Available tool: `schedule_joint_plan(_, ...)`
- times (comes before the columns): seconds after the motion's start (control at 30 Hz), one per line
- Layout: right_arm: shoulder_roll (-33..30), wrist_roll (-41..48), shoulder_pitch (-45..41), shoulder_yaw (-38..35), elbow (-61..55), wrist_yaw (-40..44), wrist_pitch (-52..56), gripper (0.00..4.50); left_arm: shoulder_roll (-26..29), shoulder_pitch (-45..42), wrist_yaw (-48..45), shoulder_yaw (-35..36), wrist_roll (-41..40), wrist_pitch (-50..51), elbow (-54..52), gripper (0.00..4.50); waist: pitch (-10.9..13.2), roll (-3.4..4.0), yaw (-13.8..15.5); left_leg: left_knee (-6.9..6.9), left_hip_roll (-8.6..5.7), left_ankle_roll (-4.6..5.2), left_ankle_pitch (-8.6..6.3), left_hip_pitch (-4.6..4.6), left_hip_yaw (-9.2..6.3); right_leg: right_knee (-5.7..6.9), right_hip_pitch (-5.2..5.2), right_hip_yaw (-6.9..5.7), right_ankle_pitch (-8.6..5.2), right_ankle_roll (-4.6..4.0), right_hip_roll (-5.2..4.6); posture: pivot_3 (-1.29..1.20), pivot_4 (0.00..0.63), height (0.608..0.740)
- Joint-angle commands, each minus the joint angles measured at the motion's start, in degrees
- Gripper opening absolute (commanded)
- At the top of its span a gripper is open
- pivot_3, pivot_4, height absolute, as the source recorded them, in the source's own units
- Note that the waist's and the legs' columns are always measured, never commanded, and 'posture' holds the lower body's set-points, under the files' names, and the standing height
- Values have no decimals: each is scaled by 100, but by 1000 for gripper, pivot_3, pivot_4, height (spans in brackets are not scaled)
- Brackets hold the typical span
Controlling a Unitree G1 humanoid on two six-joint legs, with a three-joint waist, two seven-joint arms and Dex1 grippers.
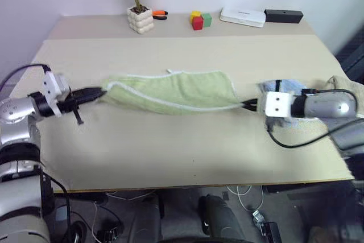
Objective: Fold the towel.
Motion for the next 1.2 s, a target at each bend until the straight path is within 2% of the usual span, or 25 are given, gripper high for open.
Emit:
schedule_joint_plan(0.03,-584,776,496,-422,-1048,767,1007,33,197,593,-402,93,-418,569,-918,0,-1,-3,10,1,3,0,0,2,0,0,2,0,0,0,1,0,150,740)
schedule_joint_plan(0.2,-1258,1387,1378,-833,-1987,1404,2068,33,314,1367,-674,184,-711,1159,-1553,0,-2,-4,3,-1,10,0,0,22,1,1,18,1,-1,-3,6,0,150,740)
schedule_joint_plan(0.53,-1687,2129,2568,-1707,-3056,1850,3297,33,876,2752,-773,301,-1613,2436,-2643,0,-2,-5,0,-9,21,4,-5,68,15,-12,55,5,-16,-28,7,0,150,740)
schedule_joint_plan(0.67,-1207,1353,1883,-1146,-2443,1247,2759,33,500,2244,-248,484,-1512,2333,-2378,0,-8,-14,31,-3,21,4,-5,69,14,-17,59,3,-23,-40,8,0,150,740)
schedule_joint_plan(0.8,-732,940,1134,-735,-1722,1059,2412,33,228,1960,48,561,-1445,2270,-2349,0,-12,-20,1,0,19,4,-5,69,25,-25,64,10,-20,-40,5,0,150,740)
schedule_joint_plan(1.0,23,230,147,-267,-544,732,1533,33,136,1910,238,643,-1295,2114,-2236,0,-12,-20,-24,-11,23,8,-7,68,32,-11,47,15,-8,-16,14,0,150,740)
schedule_joint_plan(1.2,678,-366,-584,86,456,349,1165,33,-2,1680,770,695,-984,1671,-1805,0,-12,-20,5,-8,24,9,-7,67,35,-10,47,16,-8,-17,16,0,150,740)
